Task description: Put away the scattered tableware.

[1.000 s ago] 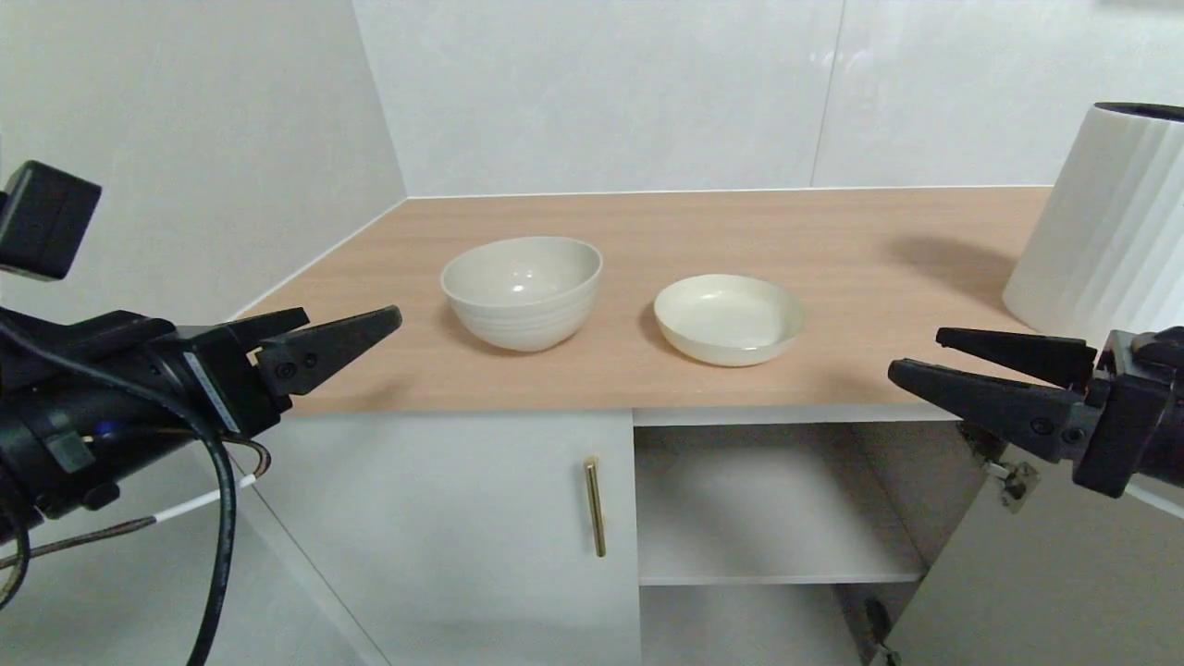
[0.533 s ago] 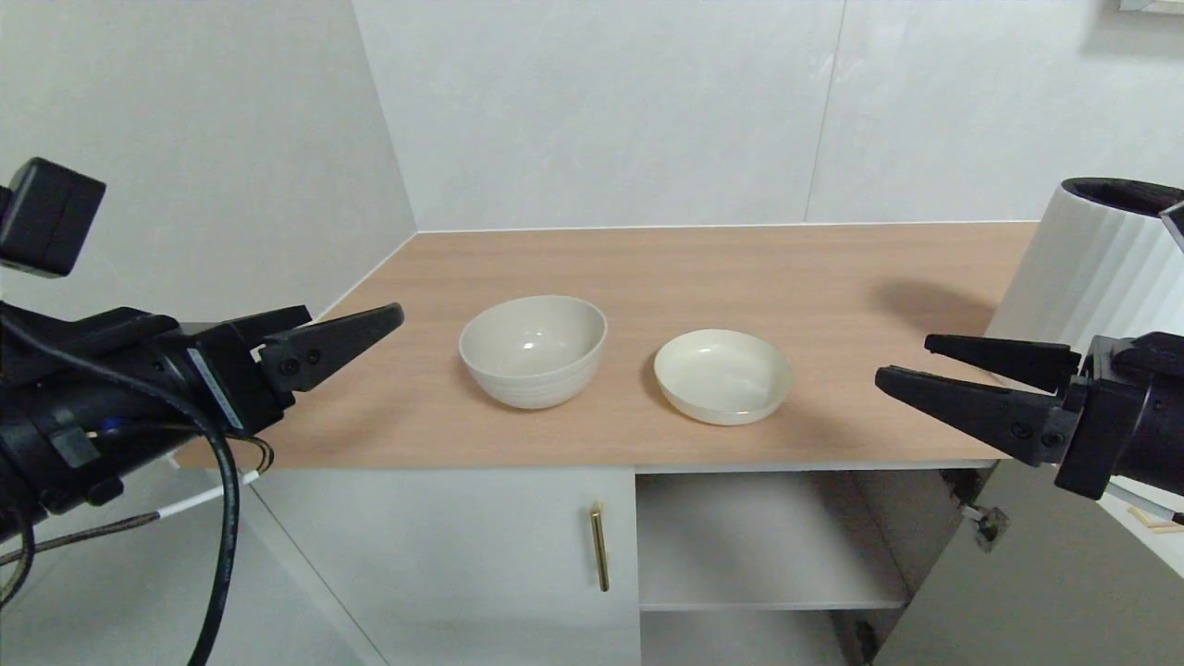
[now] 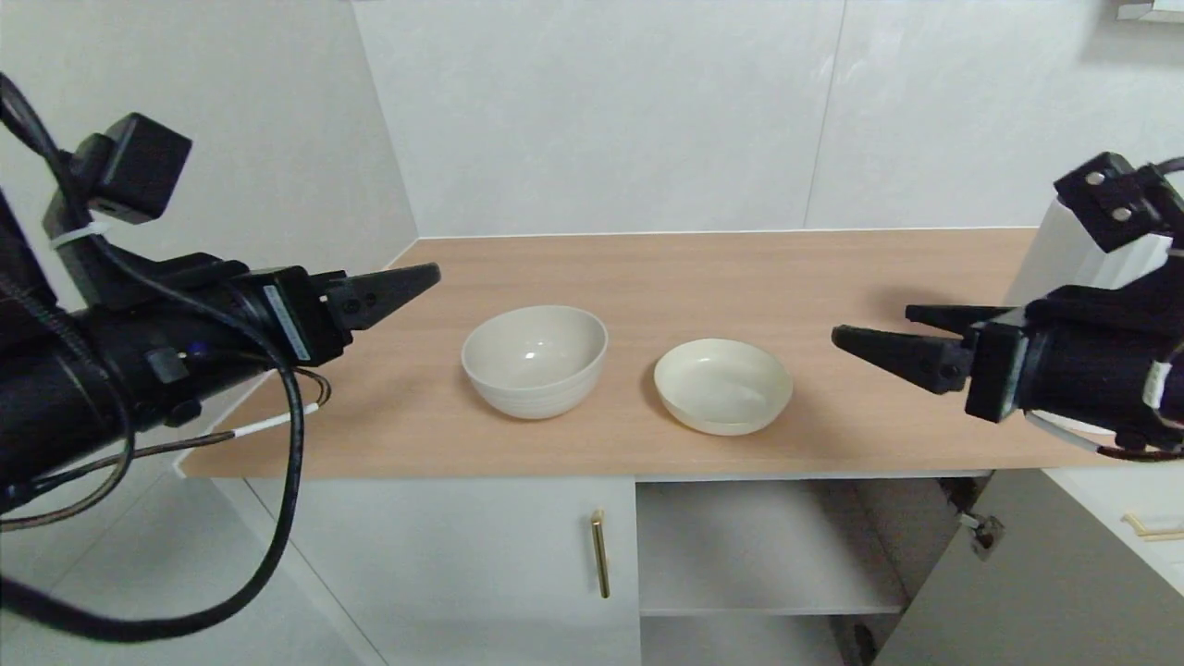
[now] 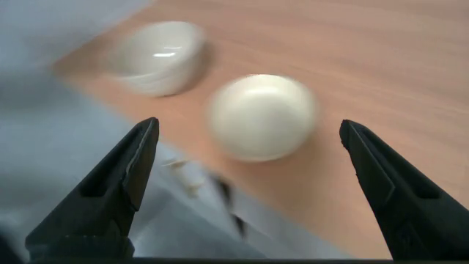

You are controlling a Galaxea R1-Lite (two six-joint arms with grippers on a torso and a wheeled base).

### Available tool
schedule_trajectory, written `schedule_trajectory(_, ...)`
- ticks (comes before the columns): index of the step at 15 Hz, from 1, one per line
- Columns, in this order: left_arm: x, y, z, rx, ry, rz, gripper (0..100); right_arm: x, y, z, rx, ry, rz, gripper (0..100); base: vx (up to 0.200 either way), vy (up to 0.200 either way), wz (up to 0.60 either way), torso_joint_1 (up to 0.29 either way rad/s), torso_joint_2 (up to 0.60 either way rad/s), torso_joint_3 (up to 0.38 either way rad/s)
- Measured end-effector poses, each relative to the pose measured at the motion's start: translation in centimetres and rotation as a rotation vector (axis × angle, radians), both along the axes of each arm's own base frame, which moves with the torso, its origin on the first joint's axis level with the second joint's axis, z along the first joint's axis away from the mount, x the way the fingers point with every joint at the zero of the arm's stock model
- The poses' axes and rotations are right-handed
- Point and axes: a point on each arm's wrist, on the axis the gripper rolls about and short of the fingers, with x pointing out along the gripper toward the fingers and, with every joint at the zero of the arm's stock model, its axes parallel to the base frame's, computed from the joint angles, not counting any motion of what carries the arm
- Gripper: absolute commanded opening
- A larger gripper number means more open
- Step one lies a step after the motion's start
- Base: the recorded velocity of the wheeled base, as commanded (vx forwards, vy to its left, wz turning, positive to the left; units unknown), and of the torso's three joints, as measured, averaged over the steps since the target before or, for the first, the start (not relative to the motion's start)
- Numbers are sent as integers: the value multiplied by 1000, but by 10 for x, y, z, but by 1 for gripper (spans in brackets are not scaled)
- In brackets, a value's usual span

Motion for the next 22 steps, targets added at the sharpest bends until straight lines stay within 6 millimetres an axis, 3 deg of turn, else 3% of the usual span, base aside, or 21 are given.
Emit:
schedule_trajectory(4, 26, -4, -5, 79, 155, 154, 100, 33, 16, 19, 57, 257, -180, 100, 0, 0, 0, 0, 0, 0)
schedule_trajectory(8, 29, -18, -7, 109, 361, 207, 100, 57, 28, 12, 20, 317, -332, 100, 0, 0, 0, 0, 0, 0)
schedule_trajectory(11, 44, -32, -10, 50, 405, 247, 100, 63, 35, 4, -8, 327, -360, 100, 0, 0, 0, 0, 0, 0)
schedule_trajectory(17, 72, -48, -38, 92, 483, 269, 100, 67, 40, -2, -22, 343, -355, 100, 0, 0, 0, 0, 0, 0)
schedule_trajectory(18, 75, -49, -41, 96, 491, 270, 0, 67, 40, -3, -23, 344, -355, 100, 0, 0, 0, 0, 0, 0)
schedule_trajectory(22, 79, -51, -47, 112, 507, 267, 0, 70, 42, -7, -33, 353, -358, 100, 0, 0, 0, 0, 0, 0)
